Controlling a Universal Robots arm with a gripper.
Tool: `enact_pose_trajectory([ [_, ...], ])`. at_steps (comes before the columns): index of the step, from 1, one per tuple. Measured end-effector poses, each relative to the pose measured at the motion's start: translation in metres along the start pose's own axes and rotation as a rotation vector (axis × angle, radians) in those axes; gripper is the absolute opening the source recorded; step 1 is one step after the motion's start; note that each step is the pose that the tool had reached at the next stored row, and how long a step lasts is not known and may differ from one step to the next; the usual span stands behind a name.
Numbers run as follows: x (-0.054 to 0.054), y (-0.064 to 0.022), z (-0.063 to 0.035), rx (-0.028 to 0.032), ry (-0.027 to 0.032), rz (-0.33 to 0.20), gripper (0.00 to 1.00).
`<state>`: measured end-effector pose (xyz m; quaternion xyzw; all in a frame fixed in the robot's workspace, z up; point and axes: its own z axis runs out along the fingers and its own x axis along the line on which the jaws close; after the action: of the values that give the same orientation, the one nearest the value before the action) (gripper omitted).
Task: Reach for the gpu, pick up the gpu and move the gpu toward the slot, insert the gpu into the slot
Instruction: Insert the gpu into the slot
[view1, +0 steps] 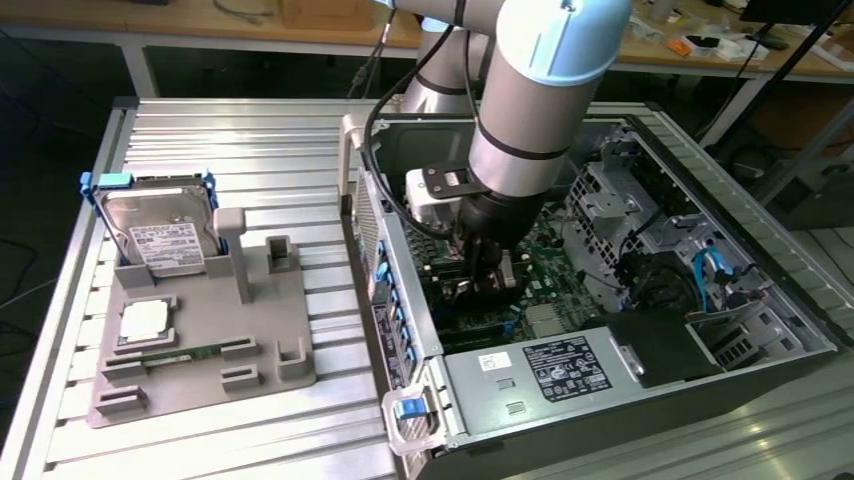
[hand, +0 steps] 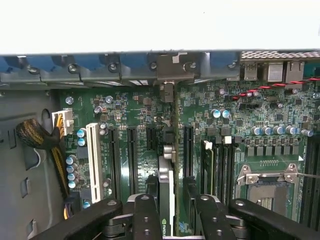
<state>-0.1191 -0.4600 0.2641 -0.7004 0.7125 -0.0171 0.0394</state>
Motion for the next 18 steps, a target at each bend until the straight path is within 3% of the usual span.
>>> enact_pose_trajectory([
  [16, -0.002, -0.0013, -0.017, 0.0002, 0.0001, 0.0, 0.34],
  [18, -0.002, -0.0013, -0.017, 0.0002, 0.0002, 0.0, 0.19],
])
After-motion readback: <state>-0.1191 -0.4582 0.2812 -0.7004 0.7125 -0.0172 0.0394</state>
